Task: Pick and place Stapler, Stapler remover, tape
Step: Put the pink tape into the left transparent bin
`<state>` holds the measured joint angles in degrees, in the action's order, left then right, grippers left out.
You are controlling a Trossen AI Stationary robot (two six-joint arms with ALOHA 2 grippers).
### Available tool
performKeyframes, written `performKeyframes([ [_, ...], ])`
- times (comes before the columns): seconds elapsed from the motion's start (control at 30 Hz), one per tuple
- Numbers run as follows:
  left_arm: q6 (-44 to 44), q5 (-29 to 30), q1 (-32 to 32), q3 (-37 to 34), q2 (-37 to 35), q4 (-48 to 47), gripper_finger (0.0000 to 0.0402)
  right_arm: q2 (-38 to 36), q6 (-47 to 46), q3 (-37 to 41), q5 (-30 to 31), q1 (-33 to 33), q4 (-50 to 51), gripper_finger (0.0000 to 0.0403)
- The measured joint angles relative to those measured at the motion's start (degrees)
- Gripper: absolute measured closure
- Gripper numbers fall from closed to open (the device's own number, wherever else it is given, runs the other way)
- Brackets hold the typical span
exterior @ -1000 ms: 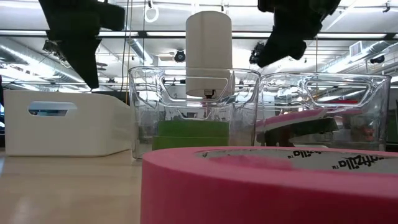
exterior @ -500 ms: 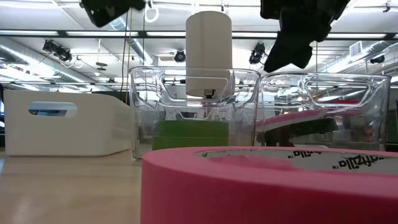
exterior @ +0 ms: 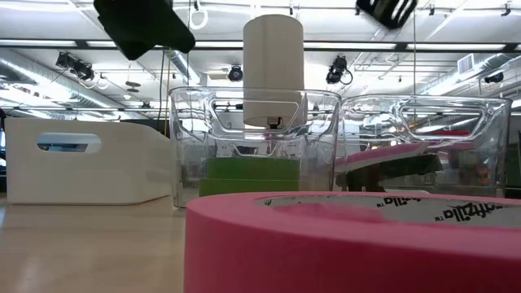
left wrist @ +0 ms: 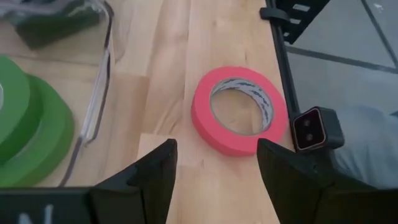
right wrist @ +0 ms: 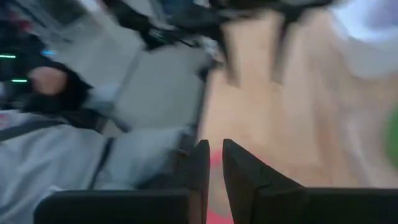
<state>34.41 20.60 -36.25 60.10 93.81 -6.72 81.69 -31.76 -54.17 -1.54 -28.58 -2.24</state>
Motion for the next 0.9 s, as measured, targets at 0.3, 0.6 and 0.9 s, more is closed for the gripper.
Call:
performKeyframes([
  [0.3, -1.9, 1.9, 1.0, 0.0, -0.1, -0.3, 0.0177, 9.8, 4.0, -4.0, 10.4, -14.0, -16.9, 0.0355],
  [0.6, -2.6, 2.1, 2.4, 0.0, -0.1, -0.7, 0.0177, 27.5, 9.8, -30.6, 10.8, -15.2, 13.3, 0.0355],
  [0.9, -2.5, 2.1, 2.3, 0.0, -0.1, -4.3, 0.0177, 34.5, 7.5, -41.9, 10.9, -14.7, 30.0, 0.0355],
])
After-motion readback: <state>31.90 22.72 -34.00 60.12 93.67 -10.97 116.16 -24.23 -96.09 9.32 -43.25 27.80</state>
